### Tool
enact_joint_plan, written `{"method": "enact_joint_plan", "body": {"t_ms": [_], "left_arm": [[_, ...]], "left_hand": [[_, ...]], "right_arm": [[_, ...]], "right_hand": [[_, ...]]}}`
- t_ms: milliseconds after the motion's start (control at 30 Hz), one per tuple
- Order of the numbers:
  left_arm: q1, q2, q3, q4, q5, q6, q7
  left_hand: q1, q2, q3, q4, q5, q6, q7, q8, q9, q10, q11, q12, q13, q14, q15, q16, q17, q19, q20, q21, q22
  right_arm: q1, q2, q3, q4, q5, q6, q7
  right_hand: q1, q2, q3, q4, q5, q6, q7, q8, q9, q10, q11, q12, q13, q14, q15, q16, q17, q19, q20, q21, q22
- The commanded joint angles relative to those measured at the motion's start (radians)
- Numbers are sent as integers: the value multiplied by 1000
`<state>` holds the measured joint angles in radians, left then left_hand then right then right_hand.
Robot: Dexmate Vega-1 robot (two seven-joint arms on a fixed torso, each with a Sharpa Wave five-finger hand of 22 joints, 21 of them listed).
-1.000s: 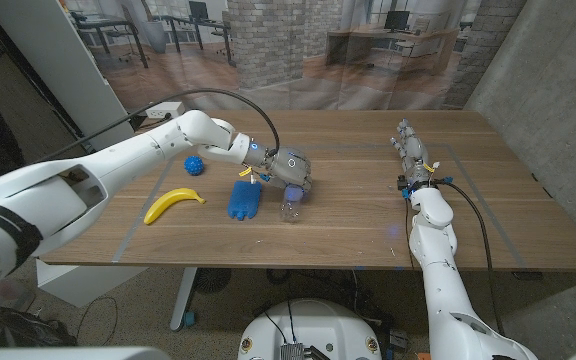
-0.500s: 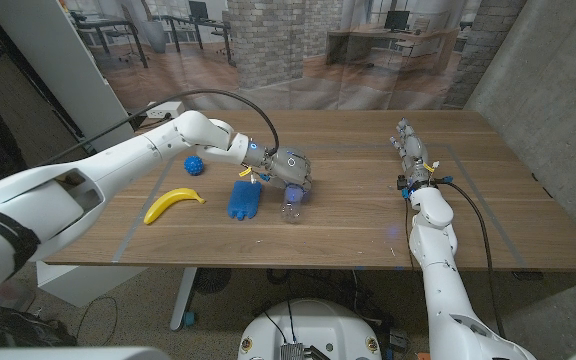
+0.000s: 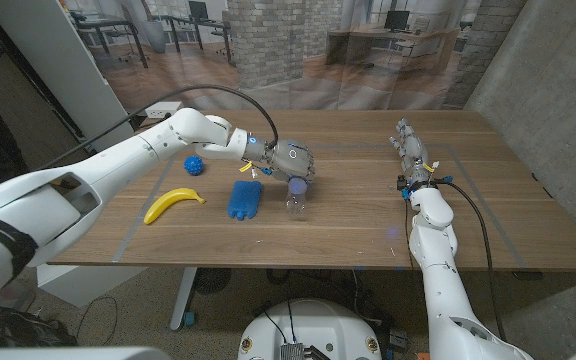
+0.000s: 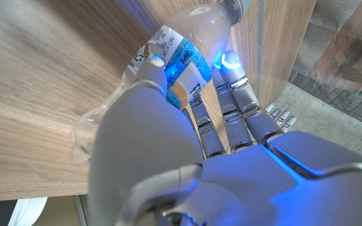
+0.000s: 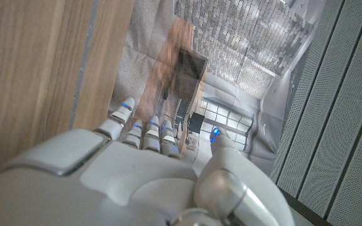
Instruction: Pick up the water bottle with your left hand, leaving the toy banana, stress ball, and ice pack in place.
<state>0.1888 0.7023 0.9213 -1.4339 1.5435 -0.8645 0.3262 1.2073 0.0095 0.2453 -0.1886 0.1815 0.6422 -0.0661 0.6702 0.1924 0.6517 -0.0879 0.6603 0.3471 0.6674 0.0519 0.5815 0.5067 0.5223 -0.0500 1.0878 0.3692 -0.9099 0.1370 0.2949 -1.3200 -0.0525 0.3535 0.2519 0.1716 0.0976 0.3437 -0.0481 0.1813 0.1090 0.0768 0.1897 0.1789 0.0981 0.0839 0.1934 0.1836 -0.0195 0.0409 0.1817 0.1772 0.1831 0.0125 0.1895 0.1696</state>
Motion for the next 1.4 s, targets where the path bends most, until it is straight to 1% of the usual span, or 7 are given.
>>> {"method": "enact_joint_plan", "body": {"t_ms": [33, 400, 833, 967, 1400], "left_arm": [[14, 1, -29, -18, 6, 24, 15], [23, 2, -48, -36, 6, 57, 29], [38, 5, -74, -63, 6, 103, 37], [42, 7, -82, -73, 4, 112, 40], [80, 16, -124, -113, -9, 158, 45]], "left_hand": [[108, 123, 29, 30, 5, 150, -34, 7, 7, 85, -78, 9, 59, 127, -288, 0, 86, -8, -20, 13, 2], [113, 123, 30, 29, 6, 162, -32, 7, 7, 85, -79, 12, 73, 140, -289, -1, 99, -19, -21, 36, 2], [114, 120, 30, 30, 7, 169, -40, 5, 7, 85, -81, 15, 88, 143, -290, -10, 110, -30, -27, 59, 0], [114, 119, 30, 30, 7, 170, -39, 4, 7, 85, -82, 15, 91, 144, -290, -12, 113, -32, -29, 65, -1], [115, 116, 30, 30, 8, 174, -39, 1, 7, 86, -86, 15, 103, 149, -290, -16, 125, -38, -35, 89, -4]], "right_arm": [[-10, 1, -3, -20, -2, -2, -4], [-12, 1, -5, -26, -2, -2, -5], [-15, -1, -8, -38, -6, -8, -5], [-18, 0, -9, -43, -6, -8, -5], [-37, 4, -12, -74, -7, -13, -6]], "right_hand": [[-7, 0, -3, -1, 5, 11, -1, 2, 5, 7, 4, 0, 4, 1, 9, 4, 3, 4, -2, 6, 4], [-9, -1, -4, -1, 5, 10, -1, 2, 5, 6, 4, 0, 4, 1, 10, 5, 3, 3, -1, 5, 4], [-10, -1, -4, -1, 5, 11, 1, 2, 5, 7, 3, 0, 4, 1, 10, 5, 3, 3, -2, 6, 4], [-10, -1, -4, -1, 5, 12, 1, 2, 5, 7, 3, 0, 4, 1, 10, 5, 3, 3, -2, 6, 4], [-11, -1, -4, -2, 5, 12, 1, 2, 5, 6, 3, 0, 4, 1, 9, 4, 3, 3, -2, 6, 4]]}}
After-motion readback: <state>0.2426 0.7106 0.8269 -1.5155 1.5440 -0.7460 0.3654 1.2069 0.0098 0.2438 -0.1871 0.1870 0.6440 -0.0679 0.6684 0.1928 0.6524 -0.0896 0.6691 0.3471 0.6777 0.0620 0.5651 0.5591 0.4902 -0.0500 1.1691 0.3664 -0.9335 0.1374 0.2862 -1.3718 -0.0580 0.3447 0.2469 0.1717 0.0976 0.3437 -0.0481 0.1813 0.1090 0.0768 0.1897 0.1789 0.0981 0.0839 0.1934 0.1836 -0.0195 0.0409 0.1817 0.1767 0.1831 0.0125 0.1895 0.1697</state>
